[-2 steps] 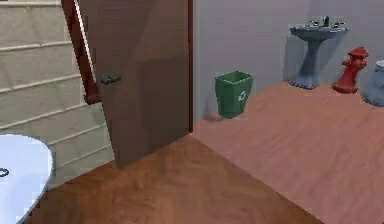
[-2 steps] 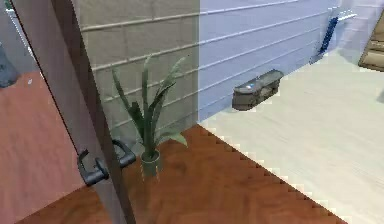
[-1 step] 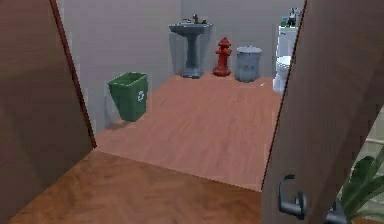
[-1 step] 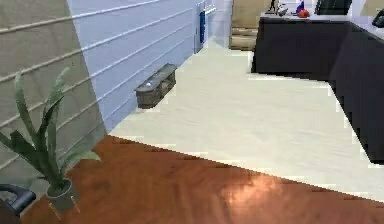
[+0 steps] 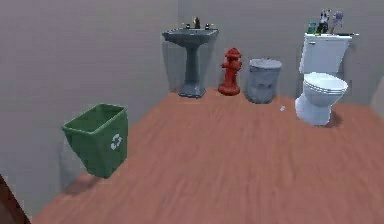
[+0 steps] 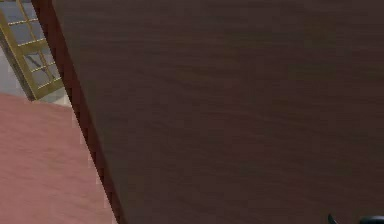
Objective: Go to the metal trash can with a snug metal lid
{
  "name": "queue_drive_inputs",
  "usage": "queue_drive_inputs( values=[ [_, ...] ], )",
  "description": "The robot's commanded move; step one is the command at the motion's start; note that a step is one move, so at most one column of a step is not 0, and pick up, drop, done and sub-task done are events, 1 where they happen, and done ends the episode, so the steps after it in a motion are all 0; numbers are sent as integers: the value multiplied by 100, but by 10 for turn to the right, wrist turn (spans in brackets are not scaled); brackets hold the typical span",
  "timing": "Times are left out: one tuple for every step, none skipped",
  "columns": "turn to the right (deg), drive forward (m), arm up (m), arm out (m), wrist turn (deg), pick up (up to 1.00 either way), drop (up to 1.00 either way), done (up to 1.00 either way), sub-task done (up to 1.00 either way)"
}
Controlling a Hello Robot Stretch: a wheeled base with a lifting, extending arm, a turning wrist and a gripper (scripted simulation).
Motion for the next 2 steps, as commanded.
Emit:
queue_drive_inputs(
  values=[
    [60, 0, 0, 0, 0, 0, 0, 0, 0],
    [0, 70, 0, 0, 0, 0, 0, 0, 0]
  ],
)
